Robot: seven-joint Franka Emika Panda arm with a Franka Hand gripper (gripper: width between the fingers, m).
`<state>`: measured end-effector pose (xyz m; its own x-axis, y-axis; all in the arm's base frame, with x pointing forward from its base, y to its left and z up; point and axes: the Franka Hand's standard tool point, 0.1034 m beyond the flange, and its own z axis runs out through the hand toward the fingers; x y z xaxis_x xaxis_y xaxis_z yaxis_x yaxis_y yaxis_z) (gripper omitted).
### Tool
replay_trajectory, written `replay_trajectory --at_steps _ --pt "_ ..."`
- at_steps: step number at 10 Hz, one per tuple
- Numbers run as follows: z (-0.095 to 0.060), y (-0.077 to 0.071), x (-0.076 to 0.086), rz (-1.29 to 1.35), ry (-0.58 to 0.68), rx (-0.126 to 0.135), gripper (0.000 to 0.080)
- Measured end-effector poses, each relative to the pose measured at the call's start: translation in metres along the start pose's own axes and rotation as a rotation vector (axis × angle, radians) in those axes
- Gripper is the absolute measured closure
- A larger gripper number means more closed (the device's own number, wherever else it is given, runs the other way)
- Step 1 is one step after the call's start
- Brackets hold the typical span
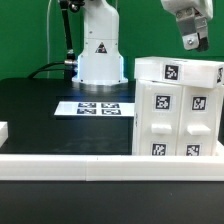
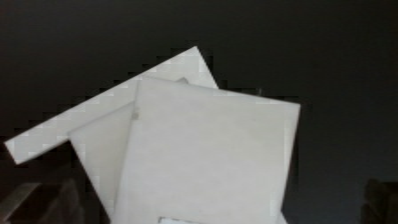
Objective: Assemble cabinet
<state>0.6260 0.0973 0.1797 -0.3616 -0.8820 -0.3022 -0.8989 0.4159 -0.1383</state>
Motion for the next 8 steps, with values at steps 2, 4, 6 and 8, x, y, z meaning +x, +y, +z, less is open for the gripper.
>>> replay_trajectory --at_steps 2,4,6,8 --pt "0.001 0.002 0.000 -0.102 0.009 -0.015 0.0002" --pt "0.000 0.003 -0.004 -0.456 0.046 -0.086 0.0002" --pt "0.000 0.005 -0.008 -0.768 0.055 -0.143 0.0002" --pt "-0.001 0.001 -0.011 -0.932 0.052 -0.135 0.0002"
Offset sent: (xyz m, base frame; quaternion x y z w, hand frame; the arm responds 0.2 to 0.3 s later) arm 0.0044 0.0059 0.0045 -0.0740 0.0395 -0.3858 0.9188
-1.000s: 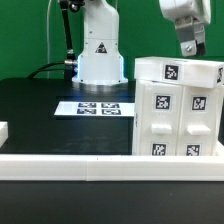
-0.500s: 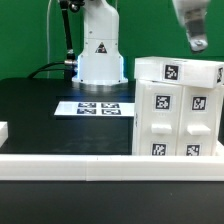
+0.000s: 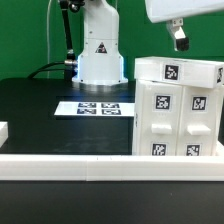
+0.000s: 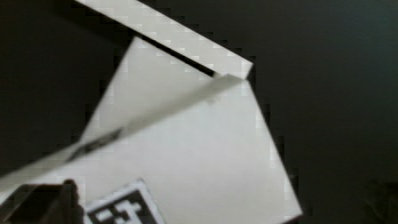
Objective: Assemble cabinet
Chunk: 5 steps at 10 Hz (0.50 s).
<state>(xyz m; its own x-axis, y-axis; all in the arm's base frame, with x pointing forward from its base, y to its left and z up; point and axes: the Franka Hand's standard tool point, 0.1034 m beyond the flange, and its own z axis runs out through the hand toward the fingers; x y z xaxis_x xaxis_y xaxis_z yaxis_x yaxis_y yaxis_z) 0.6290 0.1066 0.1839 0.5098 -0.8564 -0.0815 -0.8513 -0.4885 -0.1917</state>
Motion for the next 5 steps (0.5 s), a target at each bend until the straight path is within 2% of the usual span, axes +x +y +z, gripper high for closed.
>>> replay_trajectory --at_steps 3,4,5 --pt "0.0009 0.0015 0.0016 -0.288 0.002 -0.003 0.0002" --pt "0.0007 0.0020 0.0025 -0.442 0.015 -0.018 0.0002" --pt "0.0010 0.0022 0.0013 -0.640 0.055 -0.069 0.0002"
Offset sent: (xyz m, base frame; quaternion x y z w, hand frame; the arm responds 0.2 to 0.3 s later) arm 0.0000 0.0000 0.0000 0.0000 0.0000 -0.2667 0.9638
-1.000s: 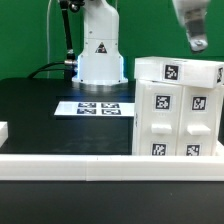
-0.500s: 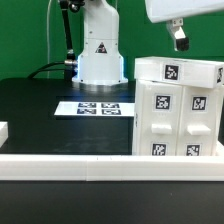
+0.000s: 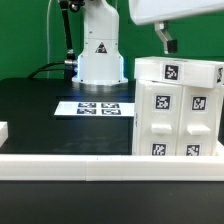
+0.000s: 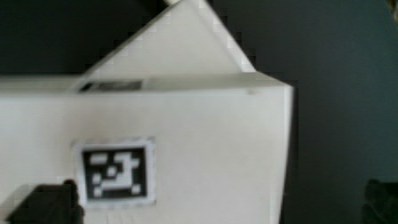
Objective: Assemble cabinet
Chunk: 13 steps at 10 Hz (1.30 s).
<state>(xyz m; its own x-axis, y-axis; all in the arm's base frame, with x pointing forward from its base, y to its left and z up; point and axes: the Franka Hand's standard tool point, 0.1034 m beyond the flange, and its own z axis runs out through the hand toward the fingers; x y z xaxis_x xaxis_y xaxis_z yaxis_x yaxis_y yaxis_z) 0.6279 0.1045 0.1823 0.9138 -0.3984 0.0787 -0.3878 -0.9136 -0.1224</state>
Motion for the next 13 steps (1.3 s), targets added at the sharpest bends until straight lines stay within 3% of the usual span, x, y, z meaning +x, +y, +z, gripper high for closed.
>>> replay_trajectory --at_steps 4,13 --pt "0.003 0.005 0.001 -0.560 -0.020 -0.026 0.0002" --pt "0.016 0.019 -0.010 -1.314 -0.083 -0.044 0.0002"
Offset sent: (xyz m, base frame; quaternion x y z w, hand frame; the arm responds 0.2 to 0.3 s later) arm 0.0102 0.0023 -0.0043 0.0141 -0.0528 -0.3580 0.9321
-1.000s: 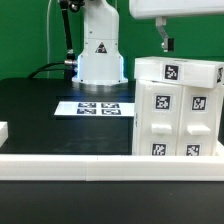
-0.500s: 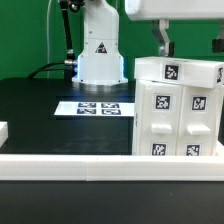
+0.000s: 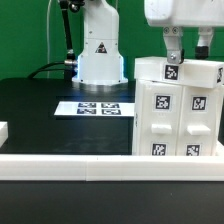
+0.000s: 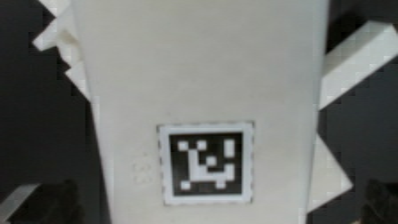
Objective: Assemble cabinet
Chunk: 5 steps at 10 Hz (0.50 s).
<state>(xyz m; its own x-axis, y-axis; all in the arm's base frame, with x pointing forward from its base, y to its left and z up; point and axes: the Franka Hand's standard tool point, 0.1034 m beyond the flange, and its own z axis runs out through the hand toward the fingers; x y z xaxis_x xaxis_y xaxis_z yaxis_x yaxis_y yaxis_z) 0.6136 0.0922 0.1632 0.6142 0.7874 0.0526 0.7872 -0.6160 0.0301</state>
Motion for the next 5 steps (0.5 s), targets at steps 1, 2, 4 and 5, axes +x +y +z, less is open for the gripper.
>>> replay_trajectory --at_steps 1,2,4,5 --pt "0.0027 -0.0001 -0.0028 -0.028 -0.004 0.001 0.0002" --pt "0.0054 -0.0002 -0.0052 -0.015 -0.006 0.001 0.0002" --pt "0.0110 -0.0007 -0.0091 -0.007 -0.005 -0.003 0.0002" --pt "0.0111 -0.0004 -0.0093 -0.001 -0.005 -0.004 0.0002"
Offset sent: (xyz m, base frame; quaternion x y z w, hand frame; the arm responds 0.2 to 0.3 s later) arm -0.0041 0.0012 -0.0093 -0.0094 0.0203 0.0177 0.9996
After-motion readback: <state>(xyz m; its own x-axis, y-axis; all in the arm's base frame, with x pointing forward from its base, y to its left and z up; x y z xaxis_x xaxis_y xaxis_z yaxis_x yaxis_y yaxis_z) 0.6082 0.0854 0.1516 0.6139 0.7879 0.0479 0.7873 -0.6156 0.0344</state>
